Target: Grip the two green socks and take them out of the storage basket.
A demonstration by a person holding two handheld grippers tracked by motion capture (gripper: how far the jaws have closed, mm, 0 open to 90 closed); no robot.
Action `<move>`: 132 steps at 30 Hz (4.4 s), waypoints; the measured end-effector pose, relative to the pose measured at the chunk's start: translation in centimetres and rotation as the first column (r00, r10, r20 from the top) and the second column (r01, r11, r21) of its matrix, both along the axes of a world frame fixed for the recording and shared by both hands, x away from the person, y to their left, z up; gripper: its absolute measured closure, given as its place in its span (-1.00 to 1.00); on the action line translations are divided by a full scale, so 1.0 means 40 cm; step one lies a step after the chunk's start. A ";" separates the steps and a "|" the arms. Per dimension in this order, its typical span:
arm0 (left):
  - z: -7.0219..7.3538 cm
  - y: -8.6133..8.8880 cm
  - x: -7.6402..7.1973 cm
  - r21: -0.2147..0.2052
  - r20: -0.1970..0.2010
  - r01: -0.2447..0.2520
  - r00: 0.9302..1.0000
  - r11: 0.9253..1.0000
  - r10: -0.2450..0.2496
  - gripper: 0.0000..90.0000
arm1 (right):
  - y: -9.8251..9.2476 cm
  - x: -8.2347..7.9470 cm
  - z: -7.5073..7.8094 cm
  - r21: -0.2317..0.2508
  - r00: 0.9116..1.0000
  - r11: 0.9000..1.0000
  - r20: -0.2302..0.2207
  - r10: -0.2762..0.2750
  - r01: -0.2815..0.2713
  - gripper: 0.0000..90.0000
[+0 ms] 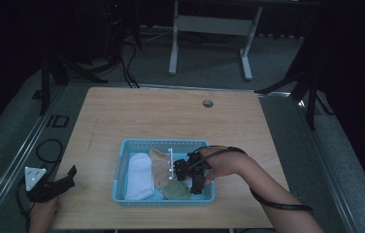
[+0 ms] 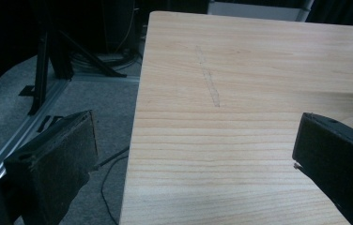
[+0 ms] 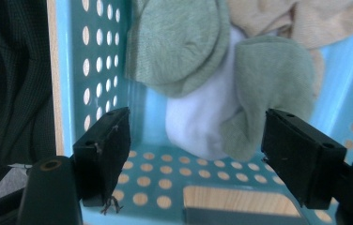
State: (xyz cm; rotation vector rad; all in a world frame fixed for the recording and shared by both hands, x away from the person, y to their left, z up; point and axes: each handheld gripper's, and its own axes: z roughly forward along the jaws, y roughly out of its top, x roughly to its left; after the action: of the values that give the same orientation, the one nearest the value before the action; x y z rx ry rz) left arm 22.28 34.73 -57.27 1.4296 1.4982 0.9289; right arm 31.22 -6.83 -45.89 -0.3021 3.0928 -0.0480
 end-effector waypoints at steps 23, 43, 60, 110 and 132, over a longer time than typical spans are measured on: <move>0.000 0.000 0.001 0.001 -0.006 0.001 1.000 1.000 -0.001 -0.98 | 0.067 0.007 -0.050 -0.023 0.999 1.000 -0.049 0.005 -0.006 0.79; 0.000 -0.001 0.002 0.003 -0.009 -0.003 1.000 1.000 0.003 -0.98 | -0.014 0.011 0.160 0.062 0.998 0.997 0.038 -0.054 0.052 0.82; 0.001 -0.001 0.003 0.003 -0.014 -0.004 1.000 1.000 0.004 -0.98 | -0.260 0.049 0.252 0.093 0.967 0.969 0.085 -0.239 0.231 0.82; 0.001 -0.001 0.004 0.006 -0.019 -0.005 1.000 1.000 0.005 -0.98 | -0.321 0.091 0.120 0.072 0.952 0.950 0.020 -0.305 0.303 0.40; 0.001 0.000 0.004 0.000 -0.018 0.005 1.000 1.000 -0.005 -0.98 | -0.091 0.088 0.104 0.041 0.988 0.988 0.020 -0.152 0.151 0.40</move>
State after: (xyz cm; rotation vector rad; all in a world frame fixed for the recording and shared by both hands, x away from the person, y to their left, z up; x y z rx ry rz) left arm 22.44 34.74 -57.25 1.4447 1.5075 0.9157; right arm 34.75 -10.49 -41.72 -0.0638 3.0827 0.0057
